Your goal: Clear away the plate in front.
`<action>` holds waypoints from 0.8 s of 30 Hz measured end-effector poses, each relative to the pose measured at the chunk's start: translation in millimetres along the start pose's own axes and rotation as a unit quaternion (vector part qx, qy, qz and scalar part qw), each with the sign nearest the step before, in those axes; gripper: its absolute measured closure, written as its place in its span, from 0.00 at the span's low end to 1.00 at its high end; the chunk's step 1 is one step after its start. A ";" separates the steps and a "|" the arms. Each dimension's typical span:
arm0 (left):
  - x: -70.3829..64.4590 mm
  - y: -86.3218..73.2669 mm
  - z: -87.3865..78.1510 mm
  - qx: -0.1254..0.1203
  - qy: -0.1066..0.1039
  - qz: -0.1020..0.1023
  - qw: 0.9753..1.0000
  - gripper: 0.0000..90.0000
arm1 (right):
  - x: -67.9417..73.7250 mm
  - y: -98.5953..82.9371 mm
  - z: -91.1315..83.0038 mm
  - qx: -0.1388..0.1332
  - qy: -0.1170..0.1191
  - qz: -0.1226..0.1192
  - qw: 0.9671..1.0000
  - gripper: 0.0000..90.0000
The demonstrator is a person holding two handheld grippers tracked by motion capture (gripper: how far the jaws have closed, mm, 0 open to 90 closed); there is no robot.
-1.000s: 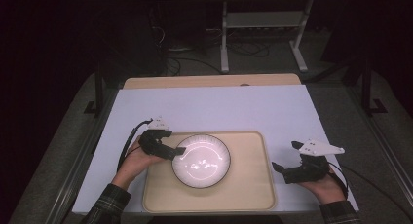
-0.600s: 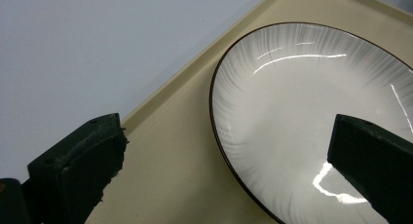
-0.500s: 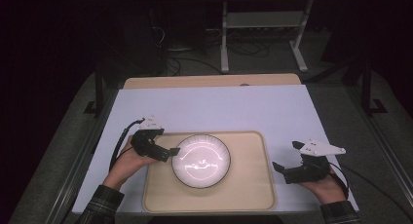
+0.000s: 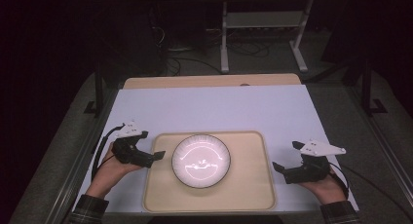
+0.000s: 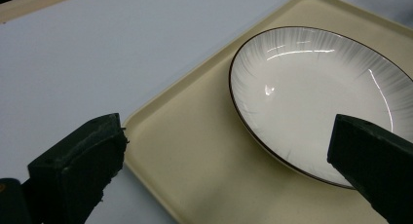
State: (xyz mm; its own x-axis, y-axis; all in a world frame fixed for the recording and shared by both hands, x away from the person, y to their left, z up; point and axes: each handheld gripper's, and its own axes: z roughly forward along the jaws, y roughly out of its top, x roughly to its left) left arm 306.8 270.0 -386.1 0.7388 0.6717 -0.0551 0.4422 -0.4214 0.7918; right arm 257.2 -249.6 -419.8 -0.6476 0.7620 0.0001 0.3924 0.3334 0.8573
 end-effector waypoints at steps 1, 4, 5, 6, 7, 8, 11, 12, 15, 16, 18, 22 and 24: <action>0.1 -1.3 -2.0 -0.002 0.001 -0.001 1.000 0.00 | 0.0 0.0 0.1 0.000 0.000 0.000 1.000 0.00; 0.5 -5.6 -7.7 -0.007 0.005 -0.002 1.000 0.00 | 0.3 0.0 0.3 0.001 0.000 0.000 1.000 0.00; 0.7 -7.2 -9.2 -0.008 0.006 -0.002 1.000 0.00 | 0.3 0.0 0.4 0.001 0.000 0.000 1.000 0.00; 0.9 -8.9 -10.5 -0.008 0.007 -0.002 1.000 0.00 | 0.4 0.0 0.4 0.001 0.000 0.000 1.000 0.00; 1.3 -10.9 -12.1 -0.006 0.008 -0.004 1.000 0.00 | 0.4 0.0 0.3 0.001 0.000 0.000 1.000 0.00; 1.3 -10.9 -12.1 -0.006 0.008 -0.004 1.000 0.00 | 0.4 0.0 0.3 0.001 0.000 0.000 1.000 0.00; 1.5 -17.1 -16.7 -0.005 0.016 -0.007 1.000 0.00 | 0.4 -0.1 0.2 0.001 0.000 -0.001 1.000 0.00; 1.6 -18.2 -17.5 -0.004 0.018 -0.007 1.000 0.00 | 0.4 -0.1 0.3 0.001 0.001 -0.001 1.000 0.00; 2.6 -23.0 -19.4 -0.002 0.025 -0.007 1.000 0.00 | 0.6 -0.1 0.7 0.002 0.001 0.000 1.000 0.00; 2.6 -23.0 -19.4 -0.002 0.025 -0.007 1.000 0.00 | 0.6 -0.1 0.7 0.002 0.001 0.000 1.000 0.00; 3.4 -26.3 -20.5 -0.002 0.027 -0.011 1.000 0.00 | 0.9 -0.1 0.9 0.002 0.001 0.000 1.000 0.00; 5.2 -33.0 -24.9 -0.006 0.033 -0.010 0.999 0.00 | 0.9 -0.2 0.9 0.002 0.001 0.000 1.000 0.00; 5.5 -34.2 -25.5 -0.008 0.033 -0.012 0.999 0.00 | 1.0 -0.2 0.9 0.003 0.001 0.000 1.000 0.00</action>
State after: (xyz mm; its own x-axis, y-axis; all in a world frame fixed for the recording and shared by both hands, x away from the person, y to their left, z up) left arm 282.7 303.7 -398.0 0.6923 0.7209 -0.0335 0.4508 -0.3957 0.8001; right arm 257.1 -248.3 -420.4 -0.6491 0.7607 0.0018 0.3960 0.3359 0.8546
